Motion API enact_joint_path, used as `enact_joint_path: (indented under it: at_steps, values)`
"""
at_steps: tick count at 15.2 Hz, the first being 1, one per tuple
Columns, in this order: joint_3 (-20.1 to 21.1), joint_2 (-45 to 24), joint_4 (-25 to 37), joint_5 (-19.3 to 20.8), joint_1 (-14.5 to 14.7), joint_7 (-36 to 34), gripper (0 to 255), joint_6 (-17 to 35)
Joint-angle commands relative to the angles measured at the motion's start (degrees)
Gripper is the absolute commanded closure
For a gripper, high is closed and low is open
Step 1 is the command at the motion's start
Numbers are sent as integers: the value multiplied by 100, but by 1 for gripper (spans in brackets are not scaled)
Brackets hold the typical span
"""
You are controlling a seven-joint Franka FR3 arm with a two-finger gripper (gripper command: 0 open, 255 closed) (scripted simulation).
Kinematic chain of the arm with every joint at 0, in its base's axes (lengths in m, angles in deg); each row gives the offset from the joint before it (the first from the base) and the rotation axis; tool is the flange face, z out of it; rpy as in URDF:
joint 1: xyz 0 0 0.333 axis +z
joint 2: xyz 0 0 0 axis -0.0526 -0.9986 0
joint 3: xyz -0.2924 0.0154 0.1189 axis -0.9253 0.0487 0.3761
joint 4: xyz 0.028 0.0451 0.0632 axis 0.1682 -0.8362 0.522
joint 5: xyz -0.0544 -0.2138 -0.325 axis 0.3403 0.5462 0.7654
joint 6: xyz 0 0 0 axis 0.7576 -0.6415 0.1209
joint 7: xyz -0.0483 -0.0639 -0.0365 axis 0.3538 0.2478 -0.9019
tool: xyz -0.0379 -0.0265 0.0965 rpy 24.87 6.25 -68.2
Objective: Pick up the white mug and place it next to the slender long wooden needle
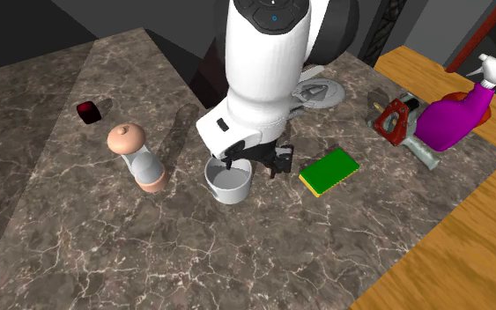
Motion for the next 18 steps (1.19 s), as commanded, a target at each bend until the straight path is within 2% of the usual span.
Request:
enact_joint_path:
  at_steps: [1,7,14,15,18]
  values:
    - [-10,-103,15,20,3,0,0,95]
    - [-27,-197,-273,46,-11,-21,0,475]
    - [-27,-198,-272,46,-11,-21,0,474]
    - [-27,-198,-272,46,-11,-21,255,474]
    - [-27,-197,-272,46,-11,-21,255,474]
